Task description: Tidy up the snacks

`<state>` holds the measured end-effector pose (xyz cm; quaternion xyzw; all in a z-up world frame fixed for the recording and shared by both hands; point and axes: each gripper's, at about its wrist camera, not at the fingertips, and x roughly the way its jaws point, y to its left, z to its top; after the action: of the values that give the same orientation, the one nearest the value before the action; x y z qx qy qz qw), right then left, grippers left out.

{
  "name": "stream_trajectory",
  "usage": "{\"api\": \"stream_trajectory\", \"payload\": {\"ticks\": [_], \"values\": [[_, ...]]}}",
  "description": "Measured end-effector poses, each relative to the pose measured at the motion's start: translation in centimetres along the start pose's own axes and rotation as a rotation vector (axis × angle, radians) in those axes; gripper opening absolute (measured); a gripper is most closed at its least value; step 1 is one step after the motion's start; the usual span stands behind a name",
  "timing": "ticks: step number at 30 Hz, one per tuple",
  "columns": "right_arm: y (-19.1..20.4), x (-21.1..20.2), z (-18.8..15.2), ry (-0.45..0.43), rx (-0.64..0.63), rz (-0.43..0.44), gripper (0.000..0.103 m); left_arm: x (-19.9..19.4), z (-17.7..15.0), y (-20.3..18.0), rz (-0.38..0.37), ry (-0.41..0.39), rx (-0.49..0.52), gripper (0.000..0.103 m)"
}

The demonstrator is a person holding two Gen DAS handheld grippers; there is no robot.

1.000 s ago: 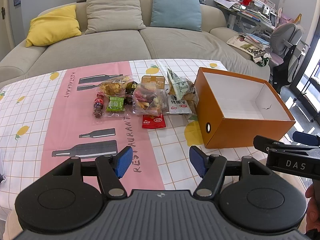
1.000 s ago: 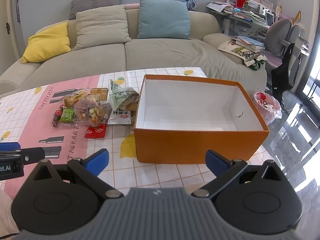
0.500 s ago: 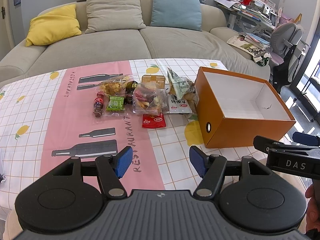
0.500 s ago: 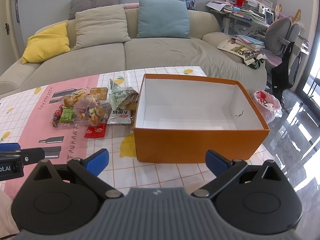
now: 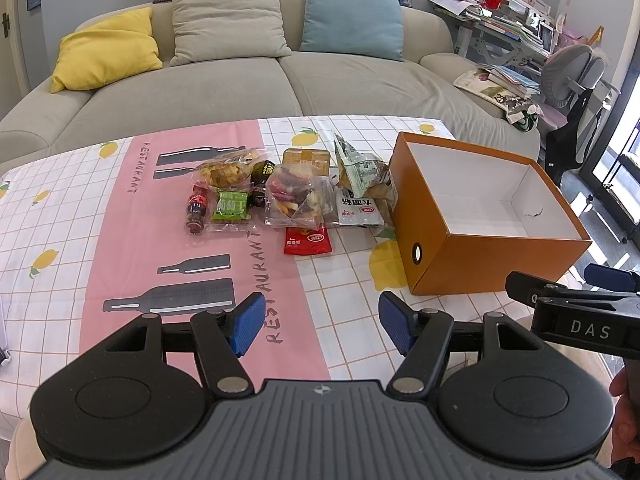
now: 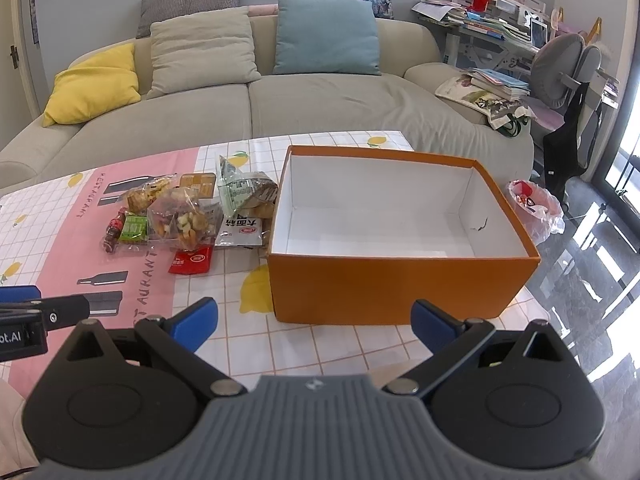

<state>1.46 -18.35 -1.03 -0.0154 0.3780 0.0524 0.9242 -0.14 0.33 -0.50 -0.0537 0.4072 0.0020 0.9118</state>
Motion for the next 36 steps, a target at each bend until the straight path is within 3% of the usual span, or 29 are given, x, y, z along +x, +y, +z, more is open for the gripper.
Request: {"api": "stream_trajectory", "payload": {"ticks": [9,12,17,20,22,25,36], "values": [[0.1,0.5,0.0,-0.006,0.001,0.008,0.1,1.0,-0.1,0.7,-0.044,-0.008,-0.028,0.072],[0.7,1.0,0.2,-0.033,-0.012,0.041,0.1,1.7,0.6,1.8,-0.049,0.005,-0.066,0.072],[2.6,2.0,0.8,-0.102,-0.065,0.089,0.099,2.9,2.0,3.6,-0.044,-0.004,-0.106,0.063],[3.7,3.0,1.7,-0.144,-0.098,0.131,0.078,3.7,3.1,4.4,-0.038,-0.014,-0.119,0.063],[4.5,4.0,2.3,-0.15,-0.121,0.137,0.072,4.3,3.9,4.7,-0.042,-0.022,-0.126,0.063],[5.4,5.8,3.7,-0.159,-0.164,0.144,0.071,5.4,5.3,4.9,-0.061,-0.024,-0.116,0.074],[7.5,12.6,8.9,-0.129,-0.399,0.137,0.067,11.8,9.7,6.2,-0.068,0.047,-0.114,0.084]]}}
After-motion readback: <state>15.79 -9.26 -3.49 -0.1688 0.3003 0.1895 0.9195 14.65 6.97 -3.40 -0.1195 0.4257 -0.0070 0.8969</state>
